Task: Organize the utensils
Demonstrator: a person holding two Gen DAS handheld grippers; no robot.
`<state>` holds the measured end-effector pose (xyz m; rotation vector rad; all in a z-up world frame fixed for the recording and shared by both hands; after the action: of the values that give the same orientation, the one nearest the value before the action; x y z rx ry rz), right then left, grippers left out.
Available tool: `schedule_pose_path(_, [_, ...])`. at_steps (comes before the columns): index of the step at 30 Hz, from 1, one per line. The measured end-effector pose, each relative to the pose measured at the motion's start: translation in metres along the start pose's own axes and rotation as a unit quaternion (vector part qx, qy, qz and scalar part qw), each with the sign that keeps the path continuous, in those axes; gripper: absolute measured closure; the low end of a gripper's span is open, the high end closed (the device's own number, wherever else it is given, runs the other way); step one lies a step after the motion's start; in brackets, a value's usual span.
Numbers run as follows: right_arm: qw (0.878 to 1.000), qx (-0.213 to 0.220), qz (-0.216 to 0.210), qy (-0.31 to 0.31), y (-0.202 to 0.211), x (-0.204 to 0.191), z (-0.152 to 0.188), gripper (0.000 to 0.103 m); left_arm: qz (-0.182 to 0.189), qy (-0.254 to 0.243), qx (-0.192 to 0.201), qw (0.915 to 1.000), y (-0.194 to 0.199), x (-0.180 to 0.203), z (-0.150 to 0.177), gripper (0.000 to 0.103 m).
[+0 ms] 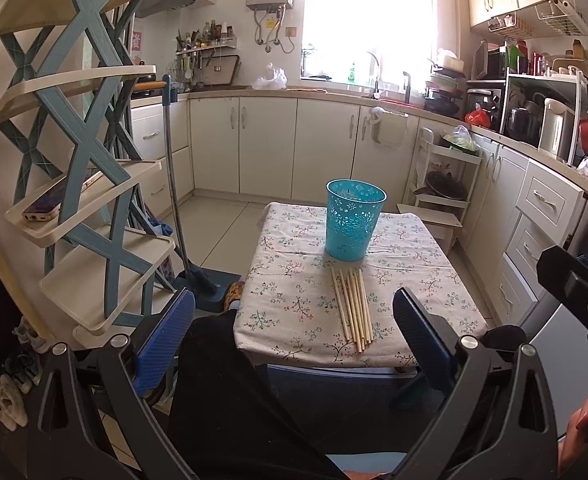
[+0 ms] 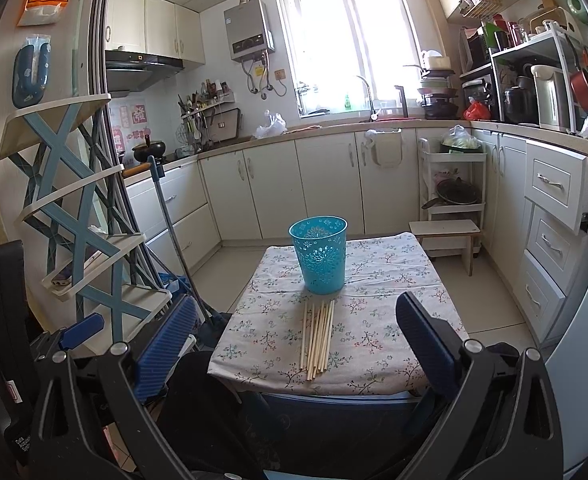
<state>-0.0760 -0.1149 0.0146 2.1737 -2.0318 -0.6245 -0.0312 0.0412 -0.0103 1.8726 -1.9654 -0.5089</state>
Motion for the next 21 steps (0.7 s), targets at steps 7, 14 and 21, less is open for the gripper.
schedule_pose_path(7, [1.000,-0.001,0.000,0.001,0.006,0.009,-0.003,0.007,0.001,0.000,-0.001,1.0000,-0.001,0.000,0.000,0.008])
schedule_pose_path(14, [1.000,-0.009,-0.004,0.000,0.003,0.018,-0.005,0.007,-0.002,-0.002,-0.008,1.0000,-0.013,0.005,0.000,0.008])
schedule_pose_path(21, [0.994,-0.102,0.009,-0.021,-0.053,0.050,0.023,0.007,0.009,-0.008,-0.064,0.9979,-0.079,0.014,0.002,0.008])
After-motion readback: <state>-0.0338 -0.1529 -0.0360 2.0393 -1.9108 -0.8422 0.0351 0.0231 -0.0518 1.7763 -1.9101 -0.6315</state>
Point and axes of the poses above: each gripper's, at about its wrist camera, not at the fingertips, and y roughly against the way its jaws point, x to its right, z to its underside, the point moved 10 cm from there along -y, roughly the way its jaws point, and after that the axes turned 3 degrees about -z, right-handed, at the moved point
